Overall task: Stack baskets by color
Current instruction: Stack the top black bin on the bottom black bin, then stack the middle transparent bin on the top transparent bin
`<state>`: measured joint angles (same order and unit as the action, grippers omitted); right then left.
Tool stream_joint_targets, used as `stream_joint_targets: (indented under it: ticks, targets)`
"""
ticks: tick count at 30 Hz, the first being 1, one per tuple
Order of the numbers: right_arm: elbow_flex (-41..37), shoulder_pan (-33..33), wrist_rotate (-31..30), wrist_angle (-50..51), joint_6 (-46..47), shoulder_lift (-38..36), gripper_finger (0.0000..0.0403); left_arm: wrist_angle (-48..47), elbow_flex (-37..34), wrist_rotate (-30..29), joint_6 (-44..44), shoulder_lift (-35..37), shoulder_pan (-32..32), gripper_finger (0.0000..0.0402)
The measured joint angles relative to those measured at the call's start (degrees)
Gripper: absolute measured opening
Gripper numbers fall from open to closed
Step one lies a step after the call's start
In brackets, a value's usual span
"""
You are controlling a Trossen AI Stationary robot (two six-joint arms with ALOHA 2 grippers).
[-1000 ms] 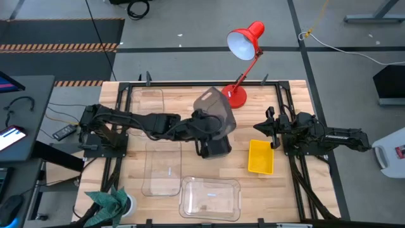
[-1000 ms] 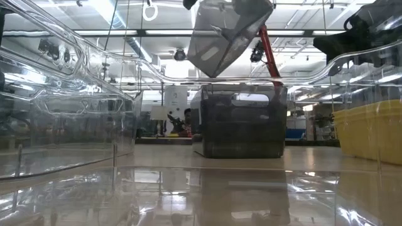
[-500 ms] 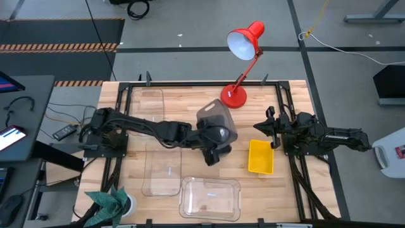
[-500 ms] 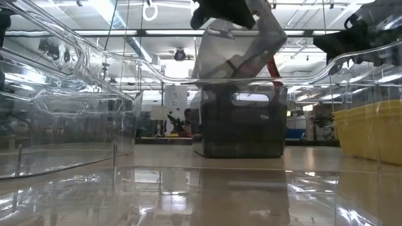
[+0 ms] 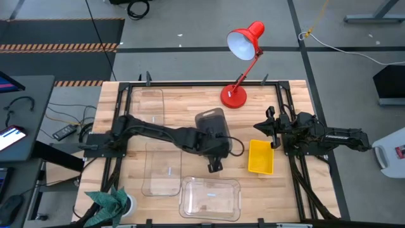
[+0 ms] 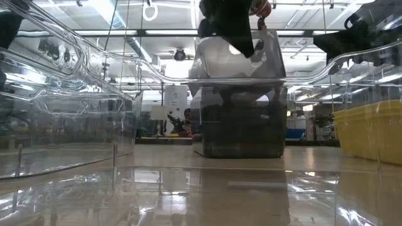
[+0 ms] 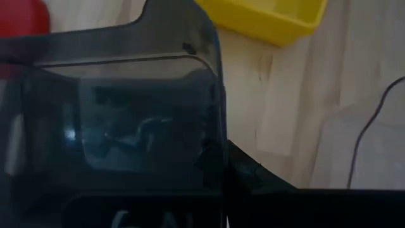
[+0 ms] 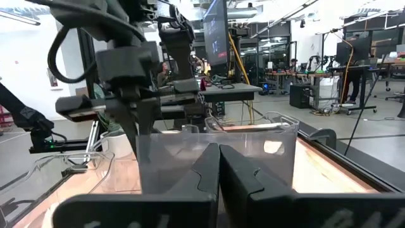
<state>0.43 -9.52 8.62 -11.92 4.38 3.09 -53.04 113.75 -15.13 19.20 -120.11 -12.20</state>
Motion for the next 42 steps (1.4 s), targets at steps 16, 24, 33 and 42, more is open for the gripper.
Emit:
stream_joint_targets:
  ticks: [16,24,33,42]
  targets:
    - [0.0,0.0,0.02,-0.02,0.0,0.0,0.0016,-1.74,-0.72,7.75,-0.33,-0.03,2.4,0.0054]
    - [0.0,0.0,0.02,-0.01,0.0,0.0,0.0016,-0.38,-0.72,7.36,-1.31,-0.01,2.66,0.0161]
    - [0.0,0.0,0.02,-0.02,0.0,0.0,0.0016,-4.34,-0.74,7.21,-5.31,-0.01,4.46,0.0185]
    - [0.0,0.0,0.02,-0.01,0.0,0.0,0.0016,-19.82,-0.85,-4.38,-10.49,0.78,3.89,0.0142]
